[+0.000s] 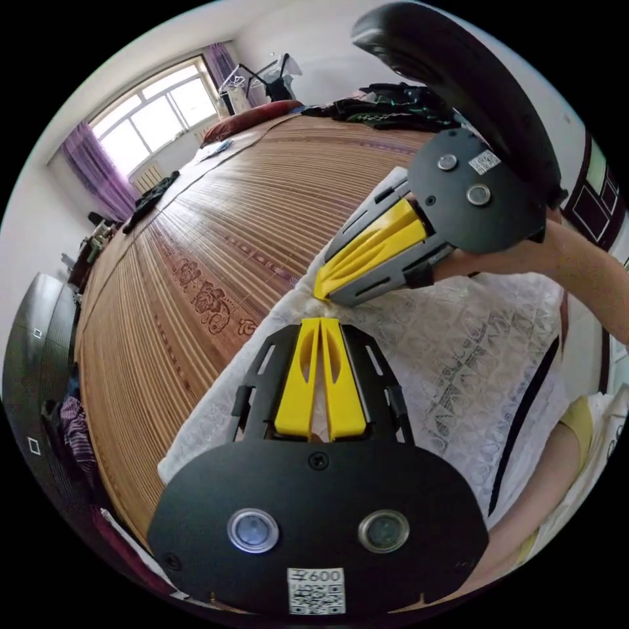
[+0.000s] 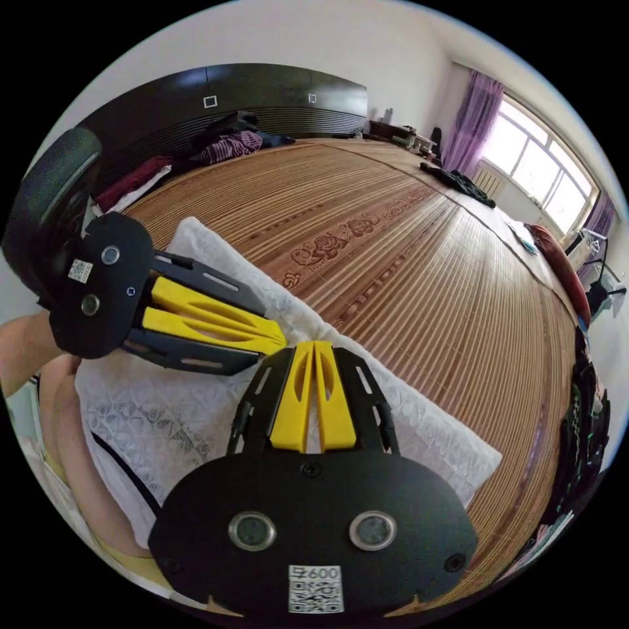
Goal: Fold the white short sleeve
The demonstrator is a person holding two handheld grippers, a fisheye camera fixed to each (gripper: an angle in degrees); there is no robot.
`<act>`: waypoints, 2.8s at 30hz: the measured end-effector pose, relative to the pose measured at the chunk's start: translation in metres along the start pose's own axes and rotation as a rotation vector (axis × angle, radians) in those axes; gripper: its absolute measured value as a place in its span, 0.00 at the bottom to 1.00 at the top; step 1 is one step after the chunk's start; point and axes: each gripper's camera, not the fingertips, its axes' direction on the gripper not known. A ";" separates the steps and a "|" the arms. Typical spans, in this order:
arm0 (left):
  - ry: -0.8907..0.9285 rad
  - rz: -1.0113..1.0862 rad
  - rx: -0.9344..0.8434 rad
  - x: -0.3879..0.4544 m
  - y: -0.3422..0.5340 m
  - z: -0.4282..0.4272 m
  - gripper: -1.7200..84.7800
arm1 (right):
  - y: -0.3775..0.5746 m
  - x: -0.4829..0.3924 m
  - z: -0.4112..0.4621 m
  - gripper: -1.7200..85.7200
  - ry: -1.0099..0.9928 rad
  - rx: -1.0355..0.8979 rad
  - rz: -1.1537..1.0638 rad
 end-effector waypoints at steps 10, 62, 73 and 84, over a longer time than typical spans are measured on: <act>0.049 -0.337 0.134 -0.082 0.084 -0.087 0.02 | 0.058 0.035 -0.083 0.01 -0.014 0.120 0.191; -0.176 -0.421 0.306 0.132 0.393 -0.238 0.02 | 0.287 -0.092 -0.266 0.01 0.299 0.155 0.213; -0.164 -0.450 0.328 0.157 0.394 -0.249 0.03 | 0.295 -0.050 -0.321 0.01 0.071 0.236 0.374; -0.158 -0.446 0.329 0.185 0.370 -0.251 0.03 | 0.289 -0.031 -0.361 0.01 -0.010 0.290 0.463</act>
